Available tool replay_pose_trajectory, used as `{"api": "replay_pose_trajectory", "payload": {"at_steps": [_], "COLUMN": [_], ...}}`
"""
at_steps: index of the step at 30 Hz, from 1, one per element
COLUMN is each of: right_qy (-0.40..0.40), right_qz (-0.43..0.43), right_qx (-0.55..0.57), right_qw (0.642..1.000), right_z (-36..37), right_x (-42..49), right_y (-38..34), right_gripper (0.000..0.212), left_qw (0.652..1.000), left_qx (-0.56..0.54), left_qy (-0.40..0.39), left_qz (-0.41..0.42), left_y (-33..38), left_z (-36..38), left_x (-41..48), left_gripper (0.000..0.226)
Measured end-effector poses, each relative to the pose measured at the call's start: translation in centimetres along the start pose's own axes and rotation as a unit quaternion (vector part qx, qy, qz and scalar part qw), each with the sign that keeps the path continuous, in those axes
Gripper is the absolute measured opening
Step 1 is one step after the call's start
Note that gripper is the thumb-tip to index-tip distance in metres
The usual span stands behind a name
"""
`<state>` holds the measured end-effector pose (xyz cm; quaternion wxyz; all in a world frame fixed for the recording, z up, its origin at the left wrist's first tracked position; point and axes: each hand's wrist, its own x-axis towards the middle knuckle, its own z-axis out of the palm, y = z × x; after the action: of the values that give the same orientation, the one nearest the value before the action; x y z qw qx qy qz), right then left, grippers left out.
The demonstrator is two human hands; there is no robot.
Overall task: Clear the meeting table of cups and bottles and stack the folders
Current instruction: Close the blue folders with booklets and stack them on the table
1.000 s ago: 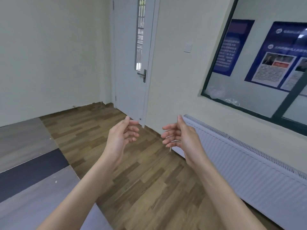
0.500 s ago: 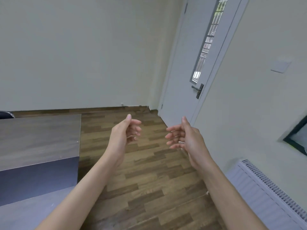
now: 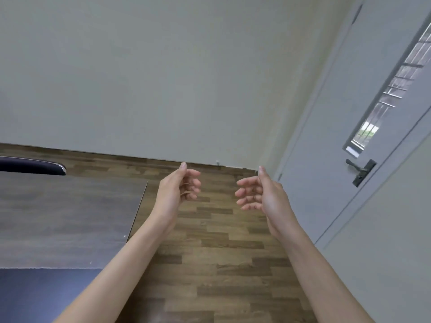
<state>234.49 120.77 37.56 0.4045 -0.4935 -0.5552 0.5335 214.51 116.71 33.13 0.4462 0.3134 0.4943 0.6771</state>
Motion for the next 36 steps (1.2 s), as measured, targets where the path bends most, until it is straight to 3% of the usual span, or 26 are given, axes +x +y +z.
{"api": "replay_pose_trajectory", "payload": {"at_steps": [9,13,19,36], "right_qy": [-0.126,-0.214,-0.298,-0.424], "right_qz": [-0.028,-0.041,-0.055,-0.088], "right_qx": [0.004,-0.002,0.005,-0.049], "right_qw": [0.992,0.976,0.953,0.900], "right_z": [4.2,7.1,12.0,39.4], "right_x": [26.0,37.0,48.5,82.5], "right_y": [0.6,-1.6,-5.0,-10.7], "right_gripper": [0.063,0.064,0.065,0.065], "left_qw": [0.992,0.975,0.951,0.912], "left_qx": [0.026,0.016,0.010,0.013], "left_qy": [0.112,0.211,0.297,0.385], "left_qz": [0.046,0.066,0.087,0.144], "left_y": [-1.7,-0.6,2.5,6.2], "left_z": [1.5,1.7,0.3,-15.6], "left_x": [19.9,28.3,38.0,75.6], "left_gripper": [0.043,0.042,0.043,0.045]}}
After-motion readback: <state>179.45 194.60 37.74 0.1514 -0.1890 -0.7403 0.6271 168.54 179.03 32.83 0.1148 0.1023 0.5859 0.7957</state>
